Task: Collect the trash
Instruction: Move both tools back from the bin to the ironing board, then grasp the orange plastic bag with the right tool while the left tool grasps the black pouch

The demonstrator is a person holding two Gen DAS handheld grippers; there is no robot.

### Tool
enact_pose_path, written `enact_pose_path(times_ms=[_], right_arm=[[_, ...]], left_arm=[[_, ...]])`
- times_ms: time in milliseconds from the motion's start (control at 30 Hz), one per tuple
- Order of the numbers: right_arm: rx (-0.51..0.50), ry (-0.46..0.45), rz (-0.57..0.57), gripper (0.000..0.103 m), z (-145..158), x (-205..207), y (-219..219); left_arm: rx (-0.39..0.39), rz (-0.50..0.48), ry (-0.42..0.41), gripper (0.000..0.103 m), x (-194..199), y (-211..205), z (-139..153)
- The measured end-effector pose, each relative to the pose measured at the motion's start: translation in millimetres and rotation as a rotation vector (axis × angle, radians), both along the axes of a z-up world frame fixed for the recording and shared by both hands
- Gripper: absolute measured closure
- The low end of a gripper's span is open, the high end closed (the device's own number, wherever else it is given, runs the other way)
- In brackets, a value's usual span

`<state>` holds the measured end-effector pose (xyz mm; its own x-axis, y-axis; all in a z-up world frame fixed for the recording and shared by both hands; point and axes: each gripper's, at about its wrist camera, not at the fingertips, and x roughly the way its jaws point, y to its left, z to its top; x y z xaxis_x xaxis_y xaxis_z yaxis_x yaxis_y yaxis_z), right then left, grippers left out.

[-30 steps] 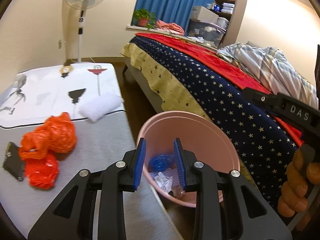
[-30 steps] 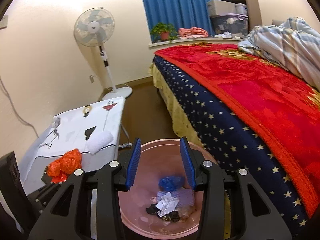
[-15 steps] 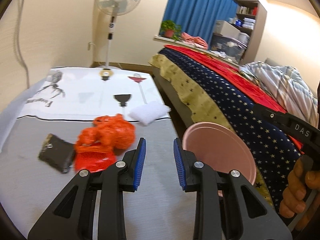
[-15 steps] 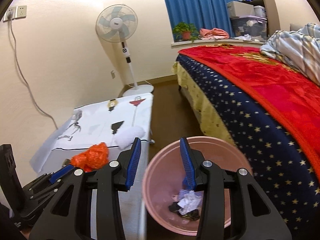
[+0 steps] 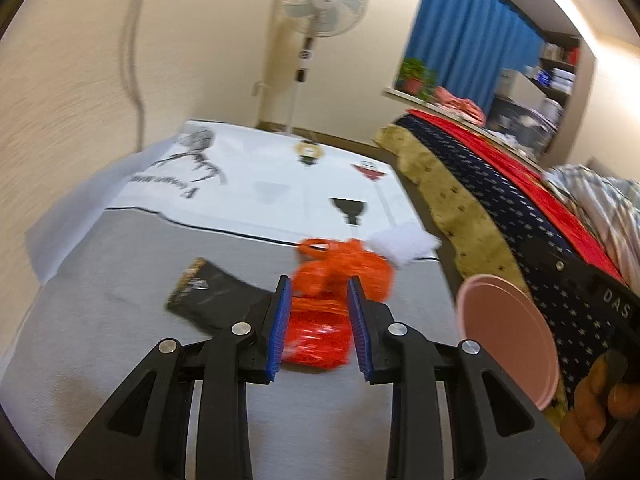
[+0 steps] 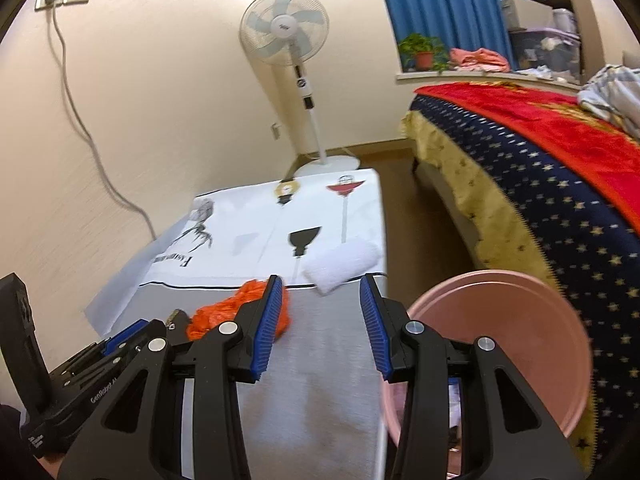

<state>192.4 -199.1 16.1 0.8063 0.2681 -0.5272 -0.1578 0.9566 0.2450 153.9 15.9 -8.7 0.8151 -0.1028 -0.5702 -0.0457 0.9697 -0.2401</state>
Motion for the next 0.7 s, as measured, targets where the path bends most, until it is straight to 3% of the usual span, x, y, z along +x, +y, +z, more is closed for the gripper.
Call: enact_pose_path(times_ms=[133,233,367,533,700], right_arm=[[0.017,0.027,0.032,0.060,-13.5,13.0,15.2],[0.058,0.056,0.045,0.046,-23.1,25.4,23.8],[0.094,0.085,0.068,0.038,-33.9,41.1,37.5],[0.139,0.150,0.102,0.027,-55.0,61.4,54.2],[0.181,0.224,0.114,0.025,-76.5,78.1,62.1]], left_arm=[[0.003,0.060,0.019,0.074,6.7,20.3,-7.5],[-0.003,0.100,0.042,0.074,14.1,34.8,-15.6],[-0.003,0.156,0.090,0.072,25.7,51.0,-30.8],[-0.016,0.198,0.144,0.057,39.6,65.1,-46.0],[-0.034,0.222,0.189,0.051,51.8,73.0,-56.0]])
